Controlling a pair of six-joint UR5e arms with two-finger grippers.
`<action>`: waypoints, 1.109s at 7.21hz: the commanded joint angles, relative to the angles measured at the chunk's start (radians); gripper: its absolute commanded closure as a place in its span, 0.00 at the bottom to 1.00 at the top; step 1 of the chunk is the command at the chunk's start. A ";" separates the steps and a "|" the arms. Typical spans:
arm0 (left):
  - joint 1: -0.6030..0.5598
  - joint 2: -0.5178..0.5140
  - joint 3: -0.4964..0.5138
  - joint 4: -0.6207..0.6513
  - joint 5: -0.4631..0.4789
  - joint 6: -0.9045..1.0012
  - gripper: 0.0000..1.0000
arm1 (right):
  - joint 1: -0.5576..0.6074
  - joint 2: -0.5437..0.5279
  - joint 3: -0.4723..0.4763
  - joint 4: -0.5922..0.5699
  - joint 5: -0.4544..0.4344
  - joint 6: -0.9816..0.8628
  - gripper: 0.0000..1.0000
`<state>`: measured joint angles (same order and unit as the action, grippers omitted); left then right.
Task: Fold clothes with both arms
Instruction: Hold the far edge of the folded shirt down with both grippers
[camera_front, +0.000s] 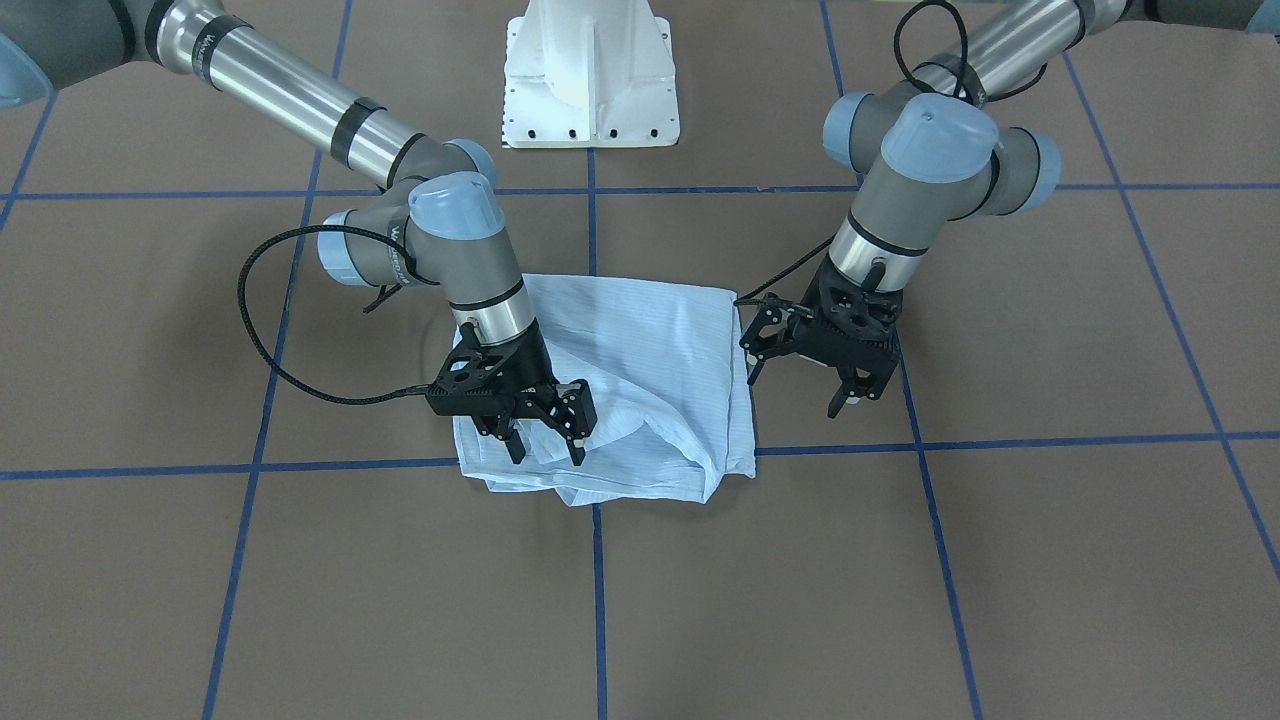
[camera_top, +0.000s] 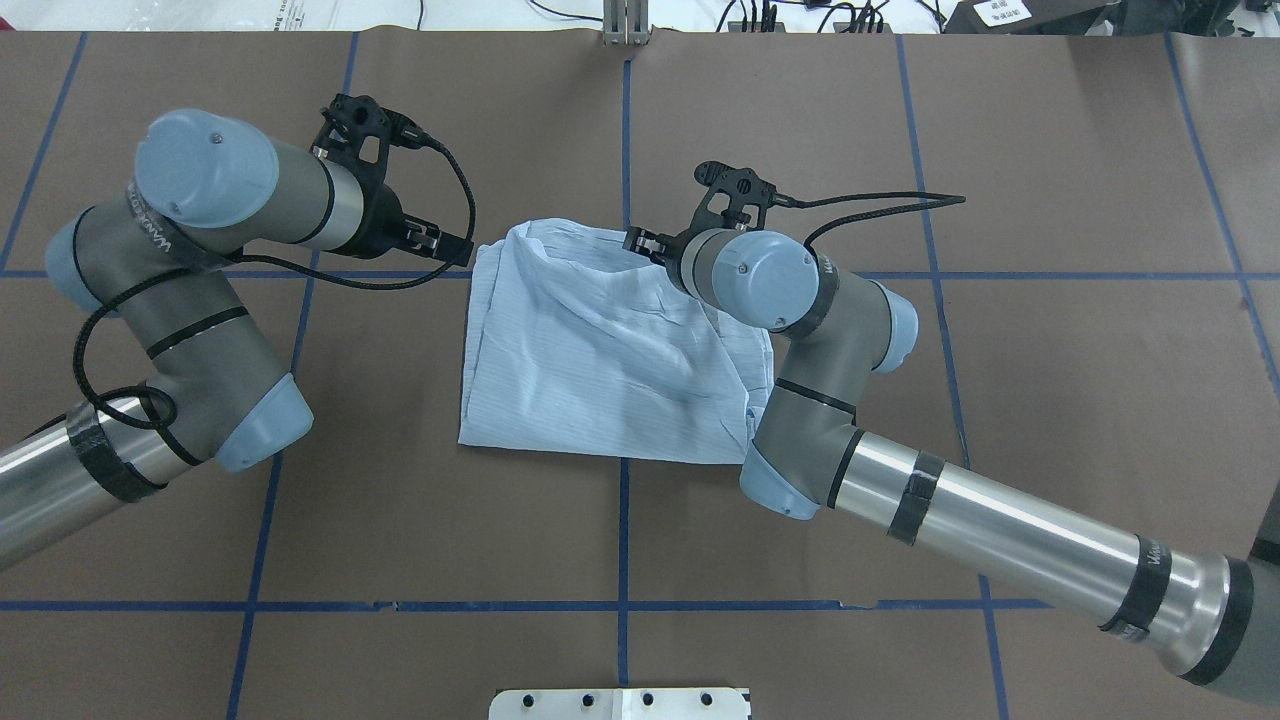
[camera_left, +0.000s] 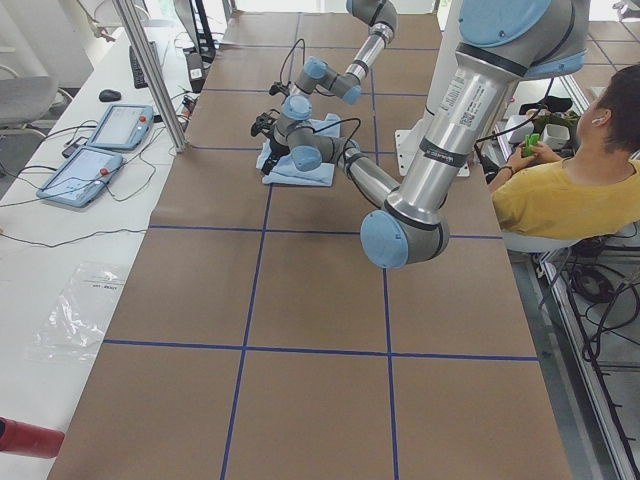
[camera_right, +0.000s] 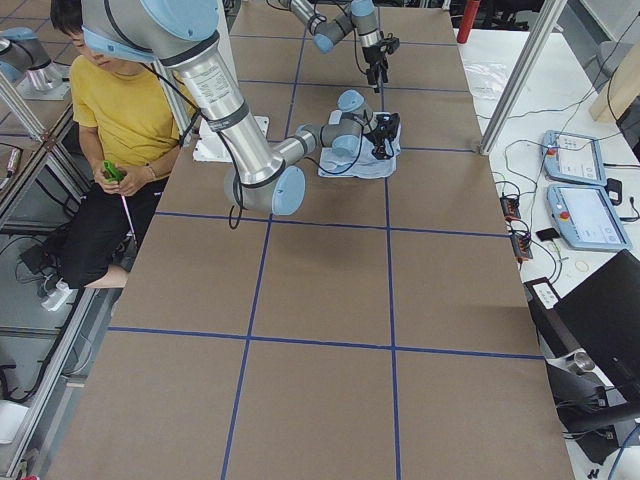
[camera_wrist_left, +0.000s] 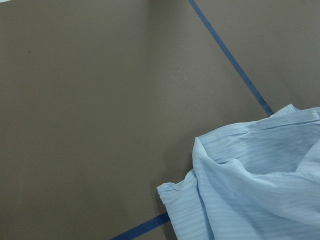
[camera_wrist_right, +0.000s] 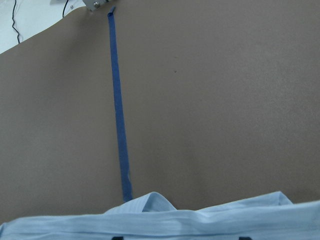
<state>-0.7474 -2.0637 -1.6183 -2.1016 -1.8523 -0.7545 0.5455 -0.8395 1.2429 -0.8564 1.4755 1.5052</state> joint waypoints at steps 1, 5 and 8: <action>-0.001 0.001 0.000 0.000 -0.001 0.000 0.00 | -0.012 -0.007 0.001 -0.009 0.000 -0.005 0.20; -0.001 0.001 0.001 0.000 0.001 0.000 0.00 | -0.036 -0.018 0.010 -0.042 -0.017 -0.005 0.22; -0.001 0.002 0.003 0.000 0.001 0.000 0.00 | -0.036 -0.015 0.052 -0.077 -0.014 -0.005 0.70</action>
<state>-0.7486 -2.0622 -1.6163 -2.1016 -1.8515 -0.7547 0.5136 -0.8564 1.2682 -0.9077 1.4623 1.5004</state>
